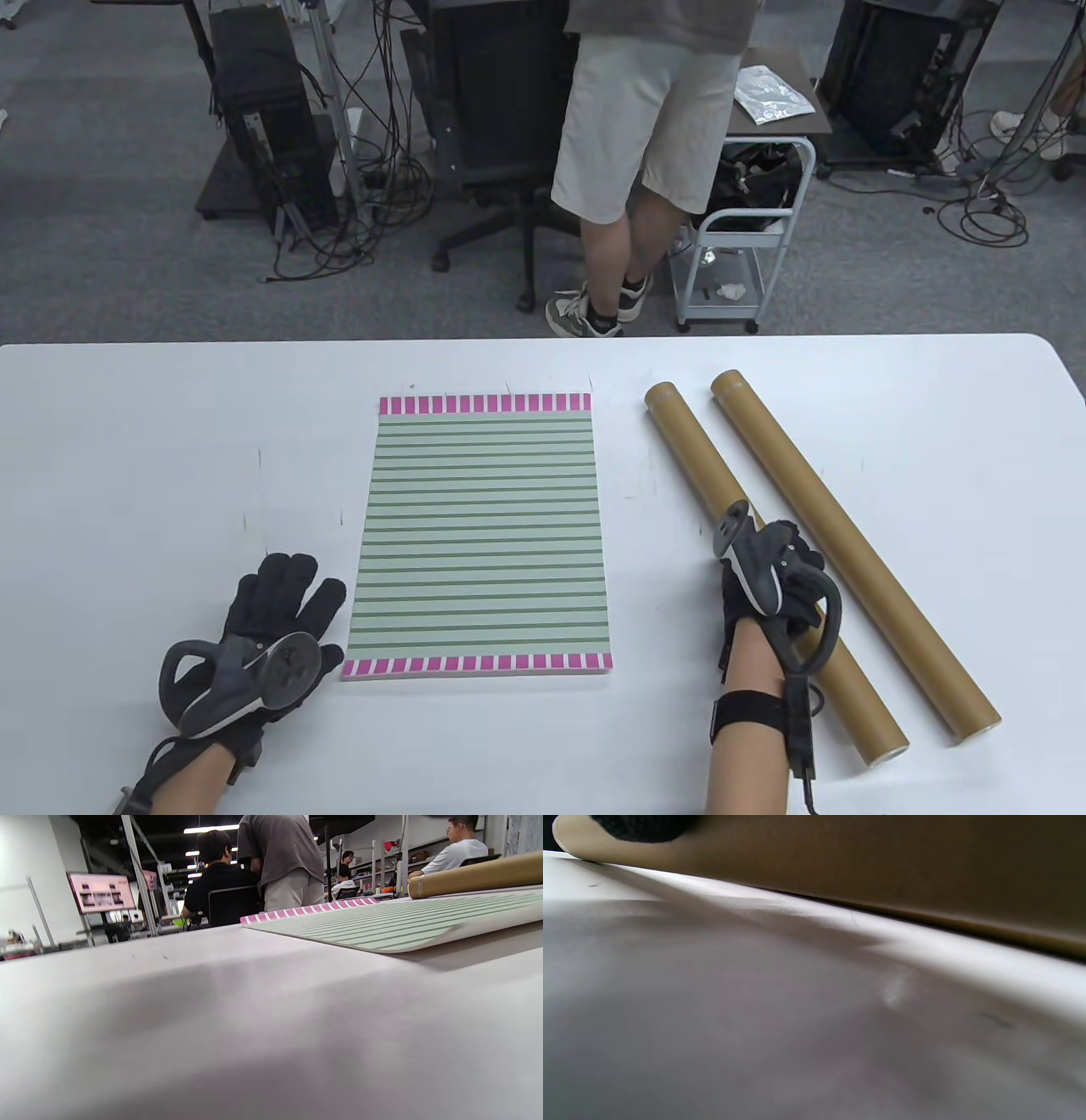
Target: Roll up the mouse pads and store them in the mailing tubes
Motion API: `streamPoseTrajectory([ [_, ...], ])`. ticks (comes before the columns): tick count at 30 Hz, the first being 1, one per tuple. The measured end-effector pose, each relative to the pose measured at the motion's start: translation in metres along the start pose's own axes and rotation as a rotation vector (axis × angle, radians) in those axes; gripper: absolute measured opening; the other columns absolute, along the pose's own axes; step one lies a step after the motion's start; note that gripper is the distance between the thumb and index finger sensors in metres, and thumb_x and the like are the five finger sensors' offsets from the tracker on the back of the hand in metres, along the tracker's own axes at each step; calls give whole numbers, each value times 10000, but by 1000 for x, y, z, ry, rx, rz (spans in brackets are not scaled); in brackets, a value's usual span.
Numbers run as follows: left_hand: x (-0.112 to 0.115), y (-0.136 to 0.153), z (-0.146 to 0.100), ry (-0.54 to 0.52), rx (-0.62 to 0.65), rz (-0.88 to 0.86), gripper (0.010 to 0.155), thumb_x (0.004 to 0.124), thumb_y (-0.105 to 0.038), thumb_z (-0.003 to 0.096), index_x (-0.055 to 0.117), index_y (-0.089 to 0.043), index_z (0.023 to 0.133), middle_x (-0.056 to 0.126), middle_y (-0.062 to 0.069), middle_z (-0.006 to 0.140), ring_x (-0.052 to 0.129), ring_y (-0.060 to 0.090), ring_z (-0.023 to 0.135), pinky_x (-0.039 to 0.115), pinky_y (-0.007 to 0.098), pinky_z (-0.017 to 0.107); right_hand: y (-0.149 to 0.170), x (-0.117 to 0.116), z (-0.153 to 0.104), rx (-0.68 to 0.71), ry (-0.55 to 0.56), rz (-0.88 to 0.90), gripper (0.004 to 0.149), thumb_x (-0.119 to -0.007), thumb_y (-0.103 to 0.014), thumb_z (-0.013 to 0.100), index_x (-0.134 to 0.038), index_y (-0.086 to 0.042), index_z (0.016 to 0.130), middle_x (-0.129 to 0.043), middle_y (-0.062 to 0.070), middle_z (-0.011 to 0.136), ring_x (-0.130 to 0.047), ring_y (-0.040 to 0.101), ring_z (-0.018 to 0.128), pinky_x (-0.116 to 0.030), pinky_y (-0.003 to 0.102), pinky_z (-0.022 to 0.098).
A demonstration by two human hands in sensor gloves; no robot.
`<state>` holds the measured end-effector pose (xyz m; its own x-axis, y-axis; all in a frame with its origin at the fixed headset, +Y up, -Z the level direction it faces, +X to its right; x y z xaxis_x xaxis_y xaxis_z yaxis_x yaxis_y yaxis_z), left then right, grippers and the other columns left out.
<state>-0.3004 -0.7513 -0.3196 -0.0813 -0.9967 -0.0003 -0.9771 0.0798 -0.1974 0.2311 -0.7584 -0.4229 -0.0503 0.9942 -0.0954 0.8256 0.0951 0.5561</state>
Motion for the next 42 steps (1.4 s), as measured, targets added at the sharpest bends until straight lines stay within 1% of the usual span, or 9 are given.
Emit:
streamPoseTrajectory([
  [13, -1, 16, 4, -10, -50, 6, 766, 598, -655, 406, 304, -451, 1085, 38, -76, 1164, 107, 236, 1140, 304, 437, 896, 2, -7, 6, 59, -47, 8, 789, -651, -515, 437, -502, -87, 1083, -692, 152, 987, -745, 374, 801, -649, 541, 658],
  [16, 0, 17, 3, -8, -39, -23, 866, 583, -703, 385, 66, -476, 1042, -76, -74, 1126, 80, 228, 1141, 295, 434, 903, 5, 9, 3, 123, 31, -109, 841, -594, -588, 420, -504, -95, 1095, -683, 147, 1027, -736, 387, 840, -639, 549, 674],
  [18, 1, 18, 4, -8, -41, -23, 866, 584, -706, 382, 72, -478, 1043, -70, -74, 1130, 81, 230, 1142, 292, 436, 904, 15, 27, 0, 147, 101, -165, 828, -548, -615, 422, -551, -117, 1084, -727, 119, 1009, -786, 353, 814, -681, 522, 654],
  [21, 2, 19, 5, -2, -47, -5, 860, 583, -708, 382, 87, -482, 1047, -58, -77, 1136, 87, 229, 1144, 295, 436, 905, 44, 47, 4, 99, 131, -205, 828, -602, -615, 416, -567, -123, 1082, -737, 115, 1010, -790, 357, 816, -681, 529, 652],
  [25, 2, 18, 5, 2, -50, 4, 866, 584, -705, 384, 77, -472, 1047, -53, -78, 1137, 91, 227, 1145, 297, 437, 904, 91, 47, 19, 29, -1, -235, 889, -694, -599, 396, -485, -128, 1120, -646, 129, 1092, -716, 404, 910, -629, 579, 687],
  [28, 2, 19, 5, -3, -53, 8, 900, 578, -709, 383, -23, -458, 1005, -65, -85, 1132, 87, 219, 1146, 295, 435, 906, 121, 34, 27, 1, -185, -228, 927, -726, -579, 404, -369, -154, 1146, -529, 125, 1158, -629, 445, 985, -589, 627, 706],
  [30, 2, 19, 5, -4, -55, 7, 907, 577, -709, 385, -46, -455, 992, -69, -84, 1130, 86, 226, 1144, 294, 436, 905, 131, 27, 33, -8, -226, -181, 953, -752, -566, 398, -329, -155, 1147, -482, 153, 1174, -598, 470, 1002, -580, 636, 710],
  [36, 2, 18, 4, 4, -54, 27, 907, 578, -709, 383, -42, -453, 993, -62, -80, 1131, 97, 224, 1146, 304, 436, 904, 132, 11, 55, 29, -329, -138, 965, -783, -543, 391, -335, -135, 1141, -539, 133, 1155, -664, 432, 987, -634, 607, 698],
  [42, 2, 19, 5, 5, -45, 60, 904, 578, -709, 384, -37, -454, 996, -59, -81, 1134, 102, 224, 1148, 307, 438, 905, 124, 20, 73, 75, -321, -192, 938, -764, -554, 391, -367, -153, 1140, -623, 89, 1124, -751, 362, 943, -659, 562, 694],
])
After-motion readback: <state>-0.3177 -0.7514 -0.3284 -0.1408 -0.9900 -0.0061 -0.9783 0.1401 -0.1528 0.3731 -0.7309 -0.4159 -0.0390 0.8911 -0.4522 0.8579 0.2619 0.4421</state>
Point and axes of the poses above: the tracker on the back of each hand, its own y axis roughly to the little-finger side, its own z axis roughly from the wrist to the fingertips, x = y × z, the point moved 4 cm from there along z, roughly from the wrist to the fingertips
